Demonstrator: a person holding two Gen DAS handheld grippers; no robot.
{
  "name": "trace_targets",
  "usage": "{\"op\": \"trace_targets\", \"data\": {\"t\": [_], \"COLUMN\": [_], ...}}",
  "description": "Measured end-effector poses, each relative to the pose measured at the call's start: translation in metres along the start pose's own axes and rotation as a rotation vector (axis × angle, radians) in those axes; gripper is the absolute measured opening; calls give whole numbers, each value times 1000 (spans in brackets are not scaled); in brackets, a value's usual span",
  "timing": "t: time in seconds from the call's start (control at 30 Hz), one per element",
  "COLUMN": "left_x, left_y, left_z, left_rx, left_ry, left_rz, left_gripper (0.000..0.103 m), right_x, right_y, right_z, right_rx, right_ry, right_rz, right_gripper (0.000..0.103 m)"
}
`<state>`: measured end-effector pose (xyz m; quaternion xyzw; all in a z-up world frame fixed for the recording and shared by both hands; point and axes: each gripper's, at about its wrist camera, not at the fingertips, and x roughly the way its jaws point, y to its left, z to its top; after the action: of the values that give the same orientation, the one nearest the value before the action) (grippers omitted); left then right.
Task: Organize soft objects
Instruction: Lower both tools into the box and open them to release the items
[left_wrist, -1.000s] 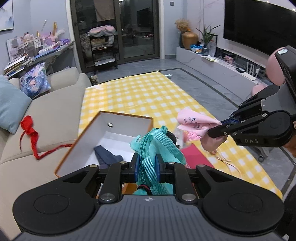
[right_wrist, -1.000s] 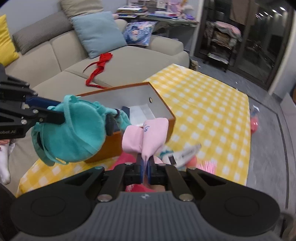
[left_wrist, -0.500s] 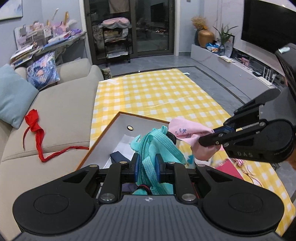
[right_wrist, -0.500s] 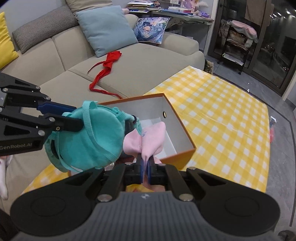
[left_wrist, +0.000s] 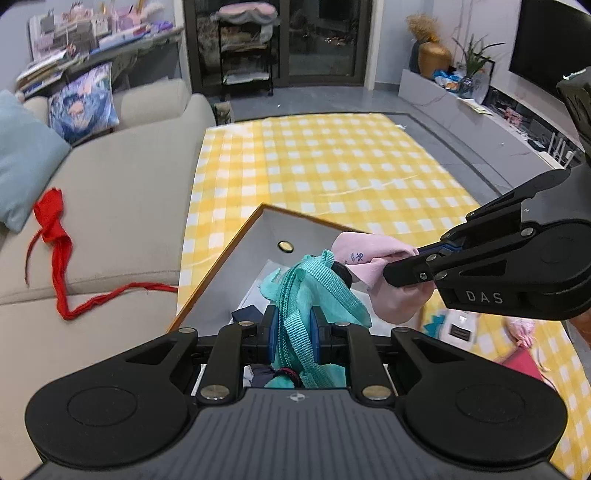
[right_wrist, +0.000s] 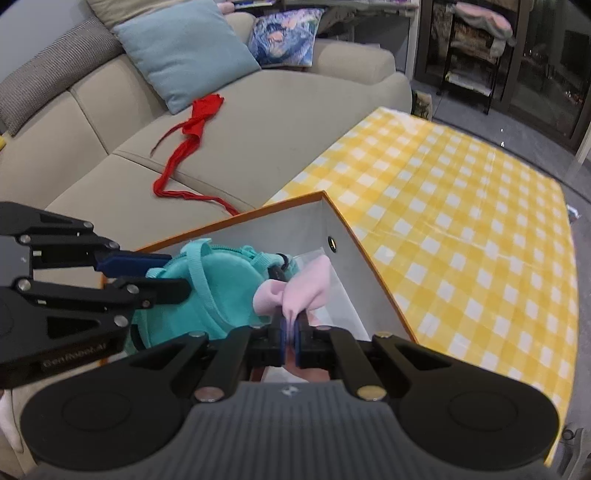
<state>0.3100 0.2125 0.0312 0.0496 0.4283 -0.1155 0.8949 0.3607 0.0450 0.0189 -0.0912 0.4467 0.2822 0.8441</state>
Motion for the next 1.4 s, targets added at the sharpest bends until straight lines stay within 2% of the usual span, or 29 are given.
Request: {"op": "trace_targets", "data": {"t": [0.3,0.5,0.77,0.97,1.13,1.23,1.33,1.37,1.4], "left_x": [50,77,102,114,124,127,128,128,128], "left_y": [12,1,-10,-18,-19,-23,-22,-22,-21], "left_z": [-4,-13,-20,-28,-31,-32,-32,-33,-33], "left_rx": [-75,-73,-74,-61,-114,-93,-93,-89,-82], "left_ry": [56,89,148,184,205,218,234,239,242], "left_rz": [-37,-57,-78,-74,-91,-67,-53,-50,-50], "left_gripper": [20,20,20,21,22,23,32,40,53], "right_x": [64,88,108,112,118,122,123,124,124], "right_y": [-23,-37,-43,-44,-41,-38,-36,-35,-34], "right_z": [6,-3,-15,-16,-18,-19,-20,-21,-21], "right_rx": [56,44,17,-13,-30,-37,-50,-54,-60], "right_ry": [96,149,213,222,222,229,229,229,230], "right_rz": [3,-27,-37,-56,-73,-84,-92,-96,-93], "right_gripper": [1,1,1,1,1,2,3,5,14]}}
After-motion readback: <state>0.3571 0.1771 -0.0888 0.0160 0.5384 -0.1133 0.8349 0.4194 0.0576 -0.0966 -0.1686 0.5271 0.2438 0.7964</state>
